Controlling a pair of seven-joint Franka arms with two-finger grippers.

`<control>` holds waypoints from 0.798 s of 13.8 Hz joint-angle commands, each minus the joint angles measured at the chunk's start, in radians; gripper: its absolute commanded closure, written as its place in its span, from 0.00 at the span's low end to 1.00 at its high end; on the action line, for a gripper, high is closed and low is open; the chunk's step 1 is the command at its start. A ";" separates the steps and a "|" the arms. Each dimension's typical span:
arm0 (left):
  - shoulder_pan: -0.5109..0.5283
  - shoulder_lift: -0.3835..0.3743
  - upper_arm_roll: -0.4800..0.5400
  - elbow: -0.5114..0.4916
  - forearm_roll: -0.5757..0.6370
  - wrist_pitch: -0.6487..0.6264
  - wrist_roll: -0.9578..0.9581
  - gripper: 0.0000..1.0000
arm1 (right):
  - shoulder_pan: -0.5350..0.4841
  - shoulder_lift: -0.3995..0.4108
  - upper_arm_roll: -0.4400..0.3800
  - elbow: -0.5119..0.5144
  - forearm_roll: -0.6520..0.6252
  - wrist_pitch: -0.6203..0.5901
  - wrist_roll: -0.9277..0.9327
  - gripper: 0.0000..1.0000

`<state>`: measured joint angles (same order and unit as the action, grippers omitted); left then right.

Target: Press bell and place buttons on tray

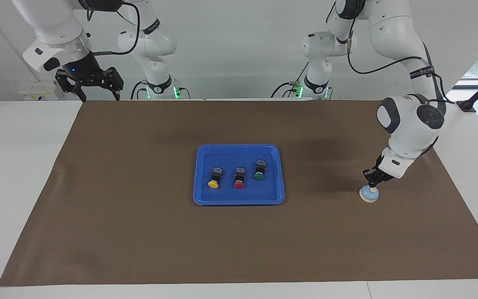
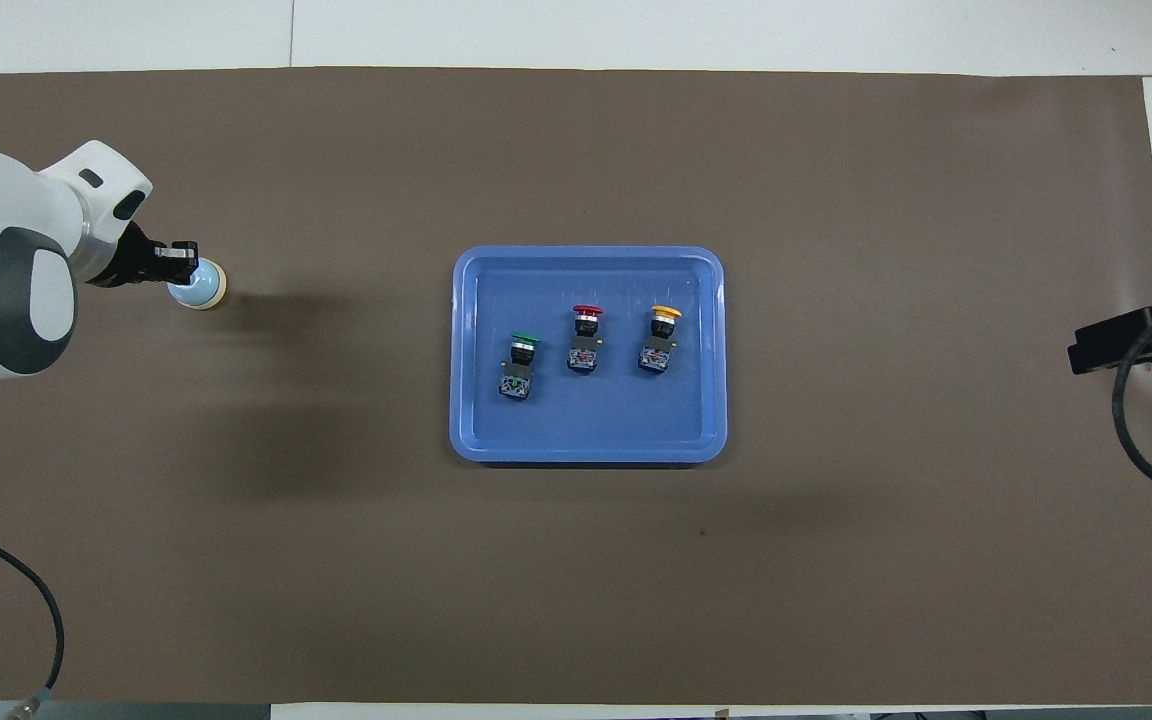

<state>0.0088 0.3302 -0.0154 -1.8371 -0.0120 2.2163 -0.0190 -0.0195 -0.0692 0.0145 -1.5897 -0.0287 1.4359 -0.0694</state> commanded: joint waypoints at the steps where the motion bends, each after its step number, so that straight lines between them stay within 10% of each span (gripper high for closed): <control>1: 0.007 0.018 0.002 -0.002 0.003 0.043 0.005 1.00 | -0.017 -0.018 0.013 -0.018 -0.008 0.020 -0.015 0.00; 11: 0.031 0.064 0.002 -0.030 0.004 0.146 0.019 1.00 | -0.017 -0.020 0.012 -0.018 0.009 0.014 -0.013 0.00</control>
<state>0.0332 0.3637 -0.0120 -1.8439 -0.0120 2.3001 -0.0120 -0.0195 -0.0703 0.0156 -1.5896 -0.0268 1.4362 -0.0694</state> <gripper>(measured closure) 0.991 0.000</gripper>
